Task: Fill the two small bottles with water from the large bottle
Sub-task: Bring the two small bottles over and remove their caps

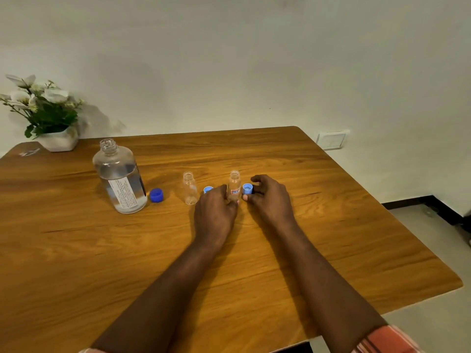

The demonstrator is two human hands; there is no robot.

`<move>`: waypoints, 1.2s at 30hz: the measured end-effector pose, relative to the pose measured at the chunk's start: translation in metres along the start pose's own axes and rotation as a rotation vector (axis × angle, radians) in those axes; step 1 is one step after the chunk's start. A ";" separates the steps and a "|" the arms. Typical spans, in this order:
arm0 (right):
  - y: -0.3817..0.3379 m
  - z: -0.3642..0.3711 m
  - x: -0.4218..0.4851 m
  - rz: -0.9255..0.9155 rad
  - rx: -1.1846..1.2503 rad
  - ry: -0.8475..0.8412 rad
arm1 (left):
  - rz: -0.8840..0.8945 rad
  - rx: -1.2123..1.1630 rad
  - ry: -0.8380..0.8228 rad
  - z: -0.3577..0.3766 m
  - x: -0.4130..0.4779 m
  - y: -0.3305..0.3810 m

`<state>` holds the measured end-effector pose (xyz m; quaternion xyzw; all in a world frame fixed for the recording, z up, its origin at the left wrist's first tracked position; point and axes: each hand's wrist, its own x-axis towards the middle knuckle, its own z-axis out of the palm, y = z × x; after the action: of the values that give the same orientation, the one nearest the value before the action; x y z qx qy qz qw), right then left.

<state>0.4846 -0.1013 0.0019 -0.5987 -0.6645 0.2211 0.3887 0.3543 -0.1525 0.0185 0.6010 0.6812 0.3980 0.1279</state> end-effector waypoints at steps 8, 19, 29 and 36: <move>-0.003 -0.006 -0.013 0.078 0.098 0.031 | -0.031 0.029 0.017 -0.012 -0.016 -0.006; -0.027 -0.006 -0.073 -0.177 -0.053 0.311 | -0.054 -0.005 0.037 -0.059 -0.055 -0.041; -0.094 0.064 -0.112 -0.505 -0.005 0.034 | -0.141 0.014 0.164 -0.113 -0.066 -0.088; -0.140 0.127 -0.093 -0.296 0.093 -0.068 | -0.227 0.032 0.262 -0.153 -0.050 -0.128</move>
<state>0.2959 -0.1957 0.0086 -0.4679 -0.7472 0.2119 0.4217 0.1751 -0.2526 0.0134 0.4651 0.7619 0.4450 0.0726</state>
